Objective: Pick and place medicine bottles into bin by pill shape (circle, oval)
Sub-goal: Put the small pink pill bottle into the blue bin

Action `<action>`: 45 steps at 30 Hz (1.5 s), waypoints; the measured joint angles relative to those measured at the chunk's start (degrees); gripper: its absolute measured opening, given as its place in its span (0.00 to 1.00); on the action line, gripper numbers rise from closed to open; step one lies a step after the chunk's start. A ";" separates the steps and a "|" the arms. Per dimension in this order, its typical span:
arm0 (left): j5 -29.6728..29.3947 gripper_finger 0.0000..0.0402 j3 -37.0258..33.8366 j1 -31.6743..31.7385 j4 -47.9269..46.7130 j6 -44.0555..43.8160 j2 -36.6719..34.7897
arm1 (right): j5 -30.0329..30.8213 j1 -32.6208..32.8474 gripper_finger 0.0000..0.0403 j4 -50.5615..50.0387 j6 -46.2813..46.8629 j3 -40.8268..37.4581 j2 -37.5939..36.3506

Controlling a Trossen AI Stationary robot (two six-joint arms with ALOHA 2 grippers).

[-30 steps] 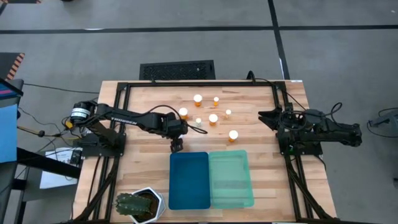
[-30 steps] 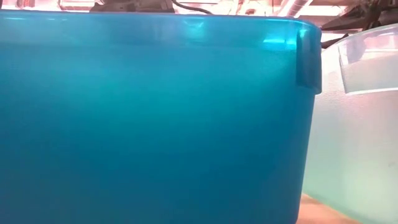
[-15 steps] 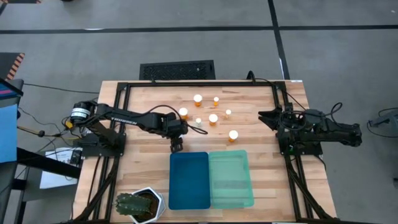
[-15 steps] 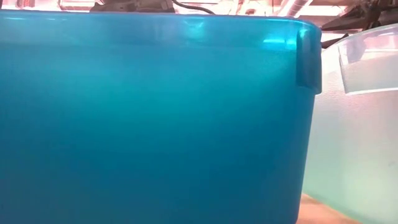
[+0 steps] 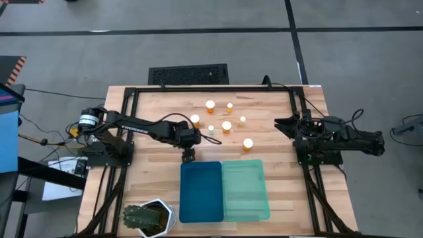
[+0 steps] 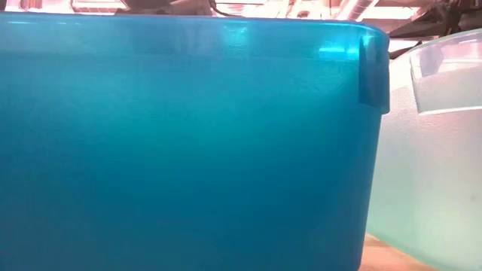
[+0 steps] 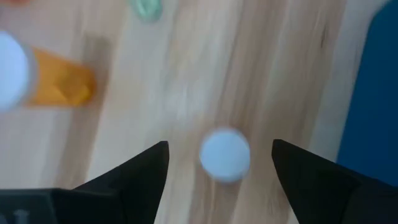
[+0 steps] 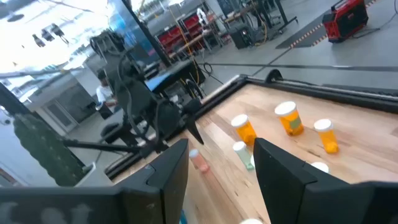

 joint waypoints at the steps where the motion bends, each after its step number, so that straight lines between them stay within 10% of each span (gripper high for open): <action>1: -0.03 0.68 0.00 0.02 0.27 0.04 0.00 | 0.00 0.00 0.48 -0.25 0.00 0.00 0.02; 45: -1.64 0.12 2.23 0.09 -1.44 0.89 -0.28 | 0.02 0.00 0.45 -0.36 -0.07 0.00 0.02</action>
